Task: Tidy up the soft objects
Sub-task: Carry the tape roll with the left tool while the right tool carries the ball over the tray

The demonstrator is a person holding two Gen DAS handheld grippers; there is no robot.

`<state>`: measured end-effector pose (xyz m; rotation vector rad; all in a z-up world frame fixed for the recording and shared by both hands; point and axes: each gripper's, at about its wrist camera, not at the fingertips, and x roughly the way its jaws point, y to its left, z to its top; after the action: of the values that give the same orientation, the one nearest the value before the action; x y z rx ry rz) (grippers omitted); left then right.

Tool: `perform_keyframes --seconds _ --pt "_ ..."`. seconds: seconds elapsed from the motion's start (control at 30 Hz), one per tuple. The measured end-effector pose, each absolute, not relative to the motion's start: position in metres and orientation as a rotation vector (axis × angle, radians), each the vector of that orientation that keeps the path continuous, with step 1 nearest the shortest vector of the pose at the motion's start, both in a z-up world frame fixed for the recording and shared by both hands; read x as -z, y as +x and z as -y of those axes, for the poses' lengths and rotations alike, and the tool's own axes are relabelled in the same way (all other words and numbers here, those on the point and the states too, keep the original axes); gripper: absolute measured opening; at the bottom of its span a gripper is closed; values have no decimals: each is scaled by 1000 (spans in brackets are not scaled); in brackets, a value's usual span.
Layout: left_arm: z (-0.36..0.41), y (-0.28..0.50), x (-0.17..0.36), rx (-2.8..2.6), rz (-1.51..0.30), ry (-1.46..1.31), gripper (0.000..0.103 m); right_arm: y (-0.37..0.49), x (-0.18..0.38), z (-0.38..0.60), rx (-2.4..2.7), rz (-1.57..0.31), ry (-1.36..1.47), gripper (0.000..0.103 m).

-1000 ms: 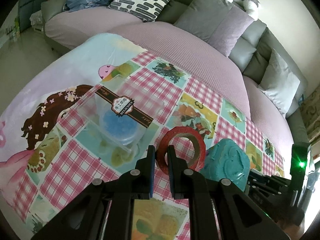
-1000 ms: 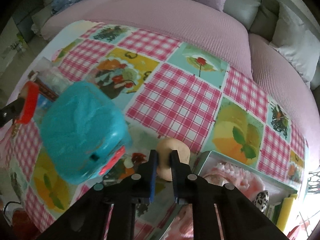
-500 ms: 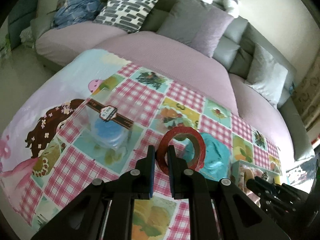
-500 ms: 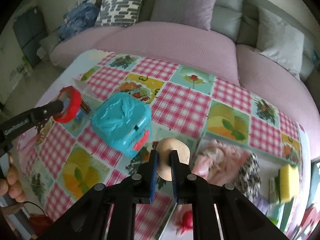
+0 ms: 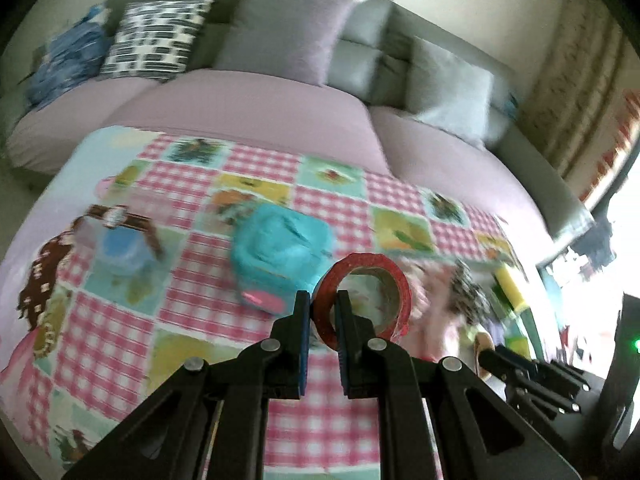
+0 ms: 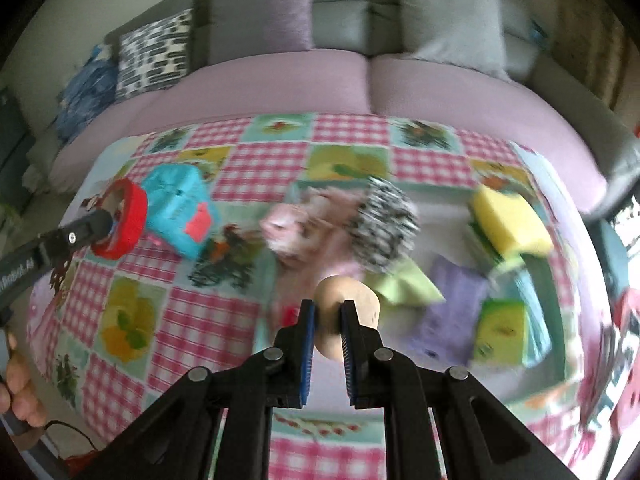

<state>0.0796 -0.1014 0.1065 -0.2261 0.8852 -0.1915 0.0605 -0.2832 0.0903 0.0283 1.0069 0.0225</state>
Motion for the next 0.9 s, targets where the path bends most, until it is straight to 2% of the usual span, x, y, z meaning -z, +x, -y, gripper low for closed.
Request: perform_keyframes --seconds 0.33,0.57,0.63,0.7,0.77,0.8,0.9 --pt "191 67 -84 398 -972 -38 12 41 -60 338 77 -1083 143 14" --pt "218 71 -56 442 -1056 7 13 41 -50 350 82 -1107 173 15" --pt "221 72 -50 451 -1082 3 13 41 -48 350 79 -1112 177 18" --pt "222 73 -46 463 -1109 0 19 40 -49 349 75 -1109 180 19" --pt "222 72 -47 468 -1116 -2 47 40 -51 349 73 -1104 183 22" --pt "221 72 -49 468 -1109 -5 51 39 -52 349 72 -1102 185 23" --pt "212 70 -57 460 -1081 -21 52 39 -54 348 74 -1099 180 24"
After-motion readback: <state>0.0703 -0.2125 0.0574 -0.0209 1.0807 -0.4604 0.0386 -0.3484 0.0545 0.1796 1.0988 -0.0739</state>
